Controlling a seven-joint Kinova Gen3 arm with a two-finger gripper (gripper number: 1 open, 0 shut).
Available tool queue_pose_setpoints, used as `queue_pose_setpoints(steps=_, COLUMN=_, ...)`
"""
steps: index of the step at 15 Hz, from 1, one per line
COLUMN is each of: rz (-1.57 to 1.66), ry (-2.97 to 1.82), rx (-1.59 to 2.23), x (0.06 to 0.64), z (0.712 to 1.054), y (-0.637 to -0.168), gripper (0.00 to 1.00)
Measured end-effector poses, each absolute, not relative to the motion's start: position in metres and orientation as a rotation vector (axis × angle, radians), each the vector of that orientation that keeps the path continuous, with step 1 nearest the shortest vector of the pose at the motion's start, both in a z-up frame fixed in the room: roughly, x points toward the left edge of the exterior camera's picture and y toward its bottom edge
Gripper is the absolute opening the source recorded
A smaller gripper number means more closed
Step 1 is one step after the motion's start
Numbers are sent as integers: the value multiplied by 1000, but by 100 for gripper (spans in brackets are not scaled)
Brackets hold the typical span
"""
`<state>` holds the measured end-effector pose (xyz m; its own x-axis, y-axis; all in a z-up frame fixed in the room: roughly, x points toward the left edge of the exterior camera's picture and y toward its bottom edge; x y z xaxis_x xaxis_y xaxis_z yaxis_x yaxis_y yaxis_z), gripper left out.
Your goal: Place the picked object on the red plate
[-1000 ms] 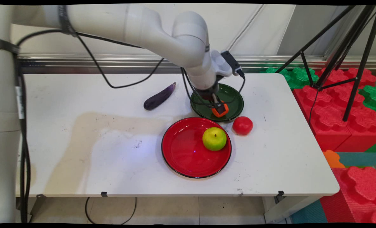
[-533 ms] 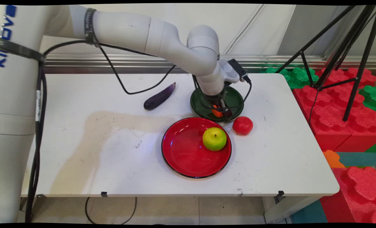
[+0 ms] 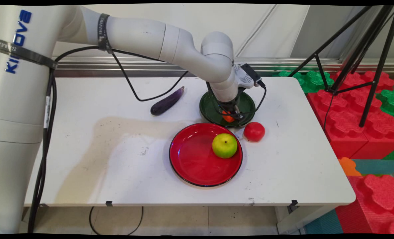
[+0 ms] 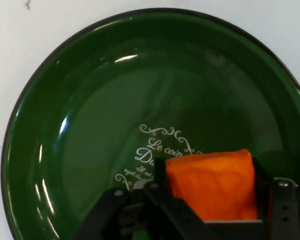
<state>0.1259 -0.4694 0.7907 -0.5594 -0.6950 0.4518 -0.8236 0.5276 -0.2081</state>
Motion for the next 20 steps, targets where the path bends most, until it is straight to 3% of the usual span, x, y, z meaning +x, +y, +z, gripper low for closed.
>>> queue_pose_setpoints(steps=9, rz=662, ry=-2419, rx=1276, x=134, z=830, y=-453, gripper=0)
queue_pose_setpoints(steps=20, rz=806, ry=-2434, rx=1091, x=174, z=934, y=-365, gripper=0)
